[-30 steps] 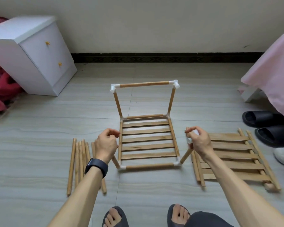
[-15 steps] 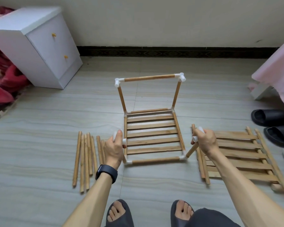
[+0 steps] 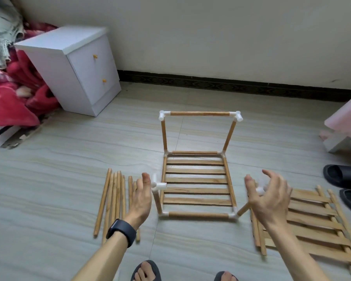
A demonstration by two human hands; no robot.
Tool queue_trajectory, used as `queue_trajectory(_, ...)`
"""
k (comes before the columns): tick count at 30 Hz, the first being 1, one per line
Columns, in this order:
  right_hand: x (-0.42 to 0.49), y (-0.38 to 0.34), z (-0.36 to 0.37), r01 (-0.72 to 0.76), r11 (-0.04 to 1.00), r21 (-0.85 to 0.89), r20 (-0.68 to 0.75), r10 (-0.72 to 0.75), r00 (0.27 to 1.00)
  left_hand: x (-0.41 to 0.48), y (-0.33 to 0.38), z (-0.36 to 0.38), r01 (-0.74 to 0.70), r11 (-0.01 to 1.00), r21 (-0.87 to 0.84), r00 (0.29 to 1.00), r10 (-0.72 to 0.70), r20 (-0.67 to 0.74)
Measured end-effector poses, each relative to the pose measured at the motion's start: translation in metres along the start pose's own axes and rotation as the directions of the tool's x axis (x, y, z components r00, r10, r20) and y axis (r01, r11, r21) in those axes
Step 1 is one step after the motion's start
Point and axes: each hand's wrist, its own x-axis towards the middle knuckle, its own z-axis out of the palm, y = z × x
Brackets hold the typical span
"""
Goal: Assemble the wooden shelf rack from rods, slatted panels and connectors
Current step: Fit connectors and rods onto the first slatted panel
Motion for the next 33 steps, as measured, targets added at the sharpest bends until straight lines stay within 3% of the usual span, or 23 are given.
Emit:
queue_trajectory(2,-0.011,-0.029,0.009,0.21,0.977,-0.032,-0.06,-0.211,0.976,0.004,-0.02,-0.024,0.008,0.993,0.12,0.999,-0.003,-0.041)
queue_trajectory(5,-0.035,-0.088,0.04,0.422,0.902,0.091,0.118,-0.431,0.895,0.011,-0.062,-0.062,0.156,0.933,0.324,0.983,-0.115,-0.143)
queue_trajectory(7,-0.046,-0.124,0.066,0.537,0.835,0.121,0.258,-0.548,0.795,0.013,-0.09,-0.082,0.282,0.842,0.459,0.959,-0.241,-0.148)
queue_trajectory(10,-0.049,-0.166,0.105,0.676,0.735,0.051,0.511,-0.601,0.615,0.015,-0.119,-0.103,0.389,0.65,0.653,0.912,-0.374,-0.171)
queue_trajectory(12,-0.049,-0.179,0.126,0.732,0.682,-0.012,0.622,-0.568,0.539,0.019,-0.133,-0.111,0.44,0.601,0.667,0.885,-0.416,-0.209)
queue_trajectory(19,-0.059,-0.165,0.14,0.723,0.688,0.059,0.54,-0.631,0.556,0.056,-0.174,-0.127,0.506,0.568,0.649,0.853,-0.44,-0.279)
queue_trajectory(26,-0.073,-0.168,0.137,0.705,0.706,0.068,0.531,-0.624,0.574,0.071,-0.195,-0.123,0.515,0.421,0.747,0.838,-0.432,-0.334)
queue_trajectory(29,-0.072,-0.169,0.136,0.677,0.733,0.068,0.566,-0.587,0.578,0.069,-0.195,-0.124,0.533,0.455,0.713,0.832,-0.433,-0.346)
queue_trajectory(33,-0.067,-0.173,0.131,0.661,0.747,0.07,0.625,-0.55,0.554,0.063,-0.175,-0.131,0.575,0.61,0.546,0.816,-0.481,-0.321)
